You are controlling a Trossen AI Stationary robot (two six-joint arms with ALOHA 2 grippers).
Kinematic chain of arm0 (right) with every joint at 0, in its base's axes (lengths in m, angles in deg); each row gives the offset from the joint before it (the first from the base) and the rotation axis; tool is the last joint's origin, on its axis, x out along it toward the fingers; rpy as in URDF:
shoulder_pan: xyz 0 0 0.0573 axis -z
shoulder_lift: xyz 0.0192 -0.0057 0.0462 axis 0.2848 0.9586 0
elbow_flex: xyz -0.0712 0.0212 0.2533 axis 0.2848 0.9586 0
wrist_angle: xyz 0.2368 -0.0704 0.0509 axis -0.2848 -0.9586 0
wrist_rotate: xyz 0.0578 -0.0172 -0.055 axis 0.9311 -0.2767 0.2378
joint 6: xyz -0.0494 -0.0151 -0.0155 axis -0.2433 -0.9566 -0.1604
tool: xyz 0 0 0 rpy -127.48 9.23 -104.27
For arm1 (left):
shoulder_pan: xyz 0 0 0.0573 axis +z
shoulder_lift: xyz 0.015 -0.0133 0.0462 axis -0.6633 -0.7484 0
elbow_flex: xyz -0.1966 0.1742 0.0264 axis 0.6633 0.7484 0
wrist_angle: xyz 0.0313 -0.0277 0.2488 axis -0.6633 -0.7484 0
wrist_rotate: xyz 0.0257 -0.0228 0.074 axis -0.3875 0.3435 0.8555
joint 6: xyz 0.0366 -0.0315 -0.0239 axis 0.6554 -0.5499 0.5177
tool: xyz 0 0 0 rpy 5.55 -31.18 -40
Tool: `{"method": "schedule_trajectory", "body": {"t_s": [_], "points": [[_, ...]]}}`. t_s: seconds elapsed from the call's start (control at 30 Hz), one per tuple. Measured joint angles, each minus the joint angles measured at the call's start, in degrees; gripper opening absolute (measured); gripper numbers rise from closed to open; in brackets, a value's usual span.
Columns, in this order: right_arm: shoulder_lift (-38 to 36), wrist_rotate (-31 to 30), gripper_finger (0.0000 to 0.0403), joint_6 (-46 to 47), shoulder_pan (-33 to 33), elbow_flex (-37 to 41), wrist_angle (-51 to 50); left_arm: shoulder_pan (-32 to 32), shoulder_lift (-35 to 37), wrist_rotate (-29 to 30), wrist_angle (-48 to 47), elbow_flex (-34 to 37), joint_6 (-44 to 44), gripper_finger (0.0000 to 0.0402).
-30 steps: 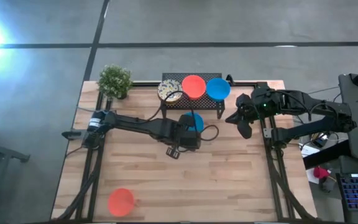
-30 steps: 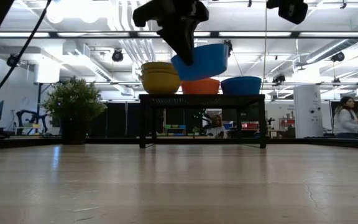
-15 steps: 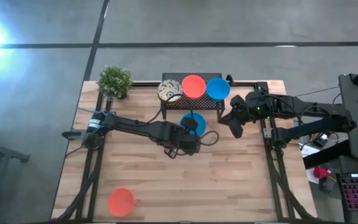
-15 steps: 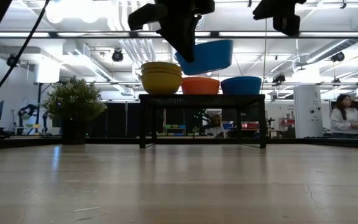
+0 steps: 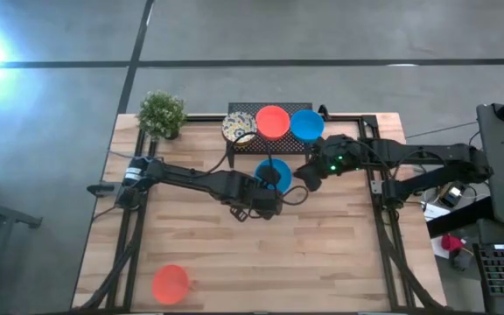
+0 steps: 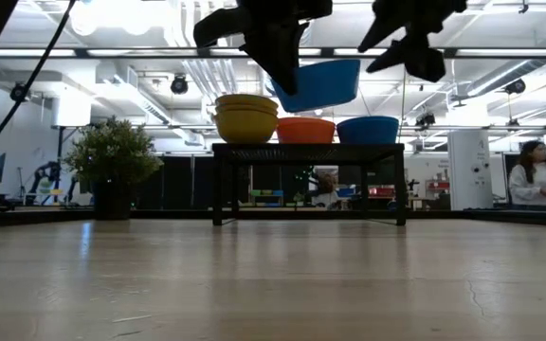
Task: Pick & Place Mini bowls
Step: Stack the blue bowl on the blue bowl on the shelf
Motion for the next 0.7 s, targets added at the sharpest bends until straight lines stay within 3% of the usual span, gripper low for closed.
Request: {"method": "schedule_trajectory", "body": {"t_s": [0.3,0.53,0.7], "points": [[7.37,0.02,0.0156,-3.64,0.04,-6.15,-0.69,0.00,-0.01,-0.04,-0.16,0.09,-0.46,0.0000],[13.16,0.00,0.0159,-4.39,0.91,-11.99,-10.51,-0.02,0.00,-0.01,-0.28,0.09,-0.52,0.0000],[15.67,-0.04,0.0158,-7.22,1.26,-13.79,-11.88,-0.02,0.00,1.19,-2.29,0.20,-1.19,0.0000]]}}
